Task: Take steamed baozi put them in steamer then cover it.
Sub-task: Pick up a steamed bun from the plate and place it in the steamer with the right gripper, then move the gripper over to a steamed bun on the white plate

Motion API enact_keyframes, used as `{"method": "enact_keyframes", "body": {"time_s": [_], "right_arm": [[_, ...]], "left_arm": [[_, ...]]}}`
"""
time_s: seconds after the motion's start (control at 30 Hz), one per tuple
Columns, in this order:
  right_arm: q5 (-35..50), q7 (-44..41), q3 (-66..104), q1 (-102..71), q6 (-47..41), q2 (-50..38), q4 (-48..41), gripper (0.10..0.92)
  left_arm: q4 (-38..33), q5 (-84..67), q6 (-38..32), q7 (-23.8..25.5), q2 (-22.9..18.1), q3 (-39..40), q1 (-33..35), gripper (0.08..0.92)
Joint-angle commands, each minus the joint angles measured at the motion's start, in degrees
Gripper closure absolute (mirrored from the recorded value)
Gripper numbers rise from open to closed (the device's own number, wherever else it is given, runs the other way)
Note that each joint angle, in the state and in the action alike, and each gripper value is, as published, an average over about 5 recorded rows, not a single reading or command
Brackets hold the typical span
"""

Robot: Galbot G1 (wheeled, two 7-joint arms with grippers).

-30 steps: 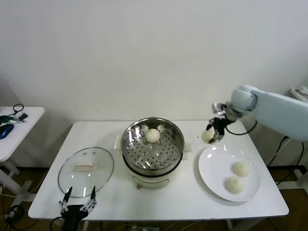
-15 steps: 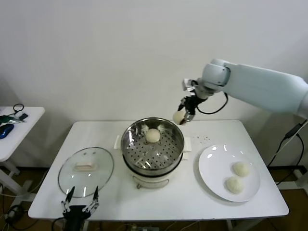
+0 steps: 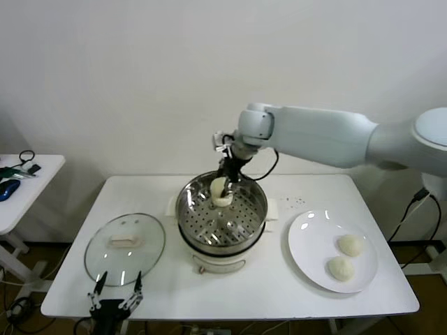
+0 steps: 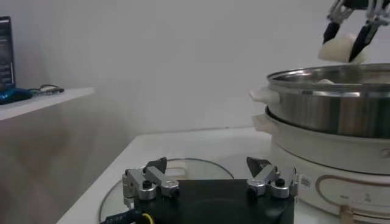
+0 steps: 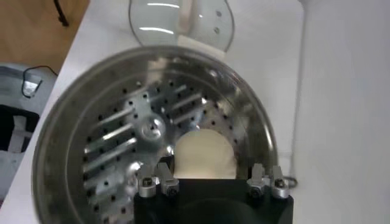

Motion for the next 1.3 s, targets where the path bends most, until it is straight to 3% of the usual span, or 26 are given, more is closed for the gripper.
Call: {"method": "enact_keyframes", "body": {"time_s": [0.03,0.53,0.83,1.03,1.3], "right_arm": [[1.4,1.6,-1.0,-2.9,-0.9,5.2,-0.3,0.355],[0.7,2.5,-1.7,-5.4,-1.5,5.1,-0.5,0.350],[-1.1,-0.1,-0.2,-4.1,-1.0,3.0,0.1,0.214],[-3.1,-3.5,-0.6,1.8,1.1,-3.8,3.3,0.203],[-6.3,-9.0,-1.7,8.5,5.2,-19.5,10.3,0.203]], "left_arm": [[0.2,0.1,0.3,-0.6,0.1,0.0,-0.2,0.177],[1.2,0.1,1.0,-0.3,0.3,0.3,-1.5,0.177],[1.1,0.4,1.5,0.0,0.6,0.2,-2.3,0.177],[0.7,0.7,2.0,0.2,0.7,0.5,-3.0,0.177],[0.8,0.6,1.8,0.2,0.9,0.1,-3.0,0.177]]}}
